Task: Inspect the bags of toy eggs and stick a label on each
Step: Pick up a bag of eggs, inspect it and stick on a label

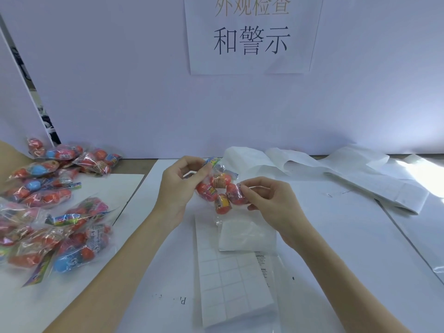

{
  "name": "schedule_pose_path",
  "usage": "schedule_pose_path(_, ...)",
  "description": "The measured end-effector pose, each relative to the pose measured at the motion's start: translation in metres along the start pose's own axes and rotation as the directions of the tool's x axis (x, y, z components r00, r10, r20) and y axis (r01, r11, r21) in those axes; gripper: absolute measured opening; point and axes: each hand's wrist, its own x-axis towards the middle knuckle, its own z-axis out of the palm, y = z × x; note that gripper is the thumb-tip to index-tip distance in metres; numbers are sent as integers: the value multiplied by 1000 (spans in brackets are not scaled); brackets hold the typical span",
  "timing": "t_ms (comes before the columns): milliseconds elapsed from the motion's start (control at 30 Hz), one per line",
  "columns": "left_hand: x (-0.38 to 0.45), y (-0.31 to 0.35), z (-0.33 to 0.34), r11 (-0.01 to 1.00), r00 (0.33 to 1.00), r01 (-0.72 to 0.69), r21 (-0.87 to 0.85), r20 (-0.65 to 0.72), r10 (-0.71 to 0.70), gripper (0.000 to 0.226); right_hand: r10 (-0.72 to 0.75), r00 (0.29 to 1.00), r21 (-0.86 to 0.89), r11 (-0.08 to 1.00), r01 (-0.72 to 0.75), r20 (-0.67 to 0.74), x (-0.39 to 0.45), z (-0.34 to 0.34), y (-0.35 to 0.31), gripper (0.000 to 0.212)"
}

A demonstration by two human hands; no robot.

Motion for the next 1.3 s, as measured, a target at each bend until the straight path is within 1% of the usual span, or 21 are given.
schedule_pose_path(67,-1,-2,1,992,993,-102,80,-43,106,13,-7,1000,-21,1000,7,2,0,1,-1,8)
schedule_pose_path(133,-2,-3,2,974,982,-179,137,-41,186,15,-5,1000,-41,999,6,21,-1,2,-3,9)
schedule_pose_path(233,-3,-1,2,961,973,-231,153,43,227,17,14,994,-58,998,-7,108,-3,3,-4,16)
schedule_pose_path(300,-5,0,4,968,976,-216,127,55,210,3,9,989,-102,995,7,150,-5,5,-3,15)
schedule_pose_path(333,-6,0,6,978,983,-181,103,53,176,14,2,990,-105,994,13,139,-5,6,-2,13)
schedule_pose_path(367,-6,1,7,992,992,-116,56,60,113,33,0,994,-86,996,9,105,-5,8,-2,13)
schedule_pose_path(400,-5,2,6,999,996,-46,21,74,44,48,6,998,-37,999,-4,59,-5,8,-3,14)
schedule_pose_path(433,-4,3,6,1000,995,-2,27,96,-1,55,21,1000,34,999,-22,18,-4,8,-3,16)
schedule_pose_path(467,-5,2,5,998,991,7,60,133,-15,52,43,999,111,993,-41,-11,-3,7,-3,19)
schedule_pose_path(533,-7,1,5,991,979,-18,133,205,-10,28,81,996,201,977,-75,-21,-2,5,-5,23)
schedule_pose_path(600,-8,0,5,989,975,-58,138,221,26,7,102,995,205,973,-103,13,-2,4,-7,27)
schedule_pose_path(633,-8,-1,4,989,971,-72,126,234,40,3,100,995,207,973,-103,27,-2,3,-8,30)
schedule_pose_path(700,-8,0,3,989,954,-92,112,294,55,7,68,997,255,964,-71,21,-2,-1,-10,32)
schedule_pose_path(767,-10,1,3,986,935,-94,135,354,41,4,39,999,275,961,-39,6,-2,-4,-13,28)
schedule_pose_path(833,-12,1,4,983,926,-90,159,376,24,9,43,999,268,963,-40,-4,-3,-5,-12,26)
schedule_pose_path(900,-11,1,5,984,922,-83,159,386,16,14,76,997,311,948,-65,-24,-2,-7,-9,28)
schedule_pose_path(967,-9,2,3,984,923,-76,162,384,9,10,110,993,372,924,-91,-32,-2,-8,-9,29)
schedule_pose_path(1033,-7,4,1,979,933,-90,182,361,19,3,118,992,393,915,-93,-38,-2,-6,-9,29)
schedule_pose_path(1133,-7,1,4,957,953,-147,250,294,70,9,107,993,370,925,-82,-48,-2,-5,-10,28)
schedule_pose_path(1233,-7,-5,6,964,984,-129,231,148,96,12,145,985,368,915,-168,89,-2,-7,-11,42)
schedule_pose_path(1300,-7,-8,8,969,990,-121,218,93,102,11,175,974,349,912,-215,143,-3,-5,-10,55)
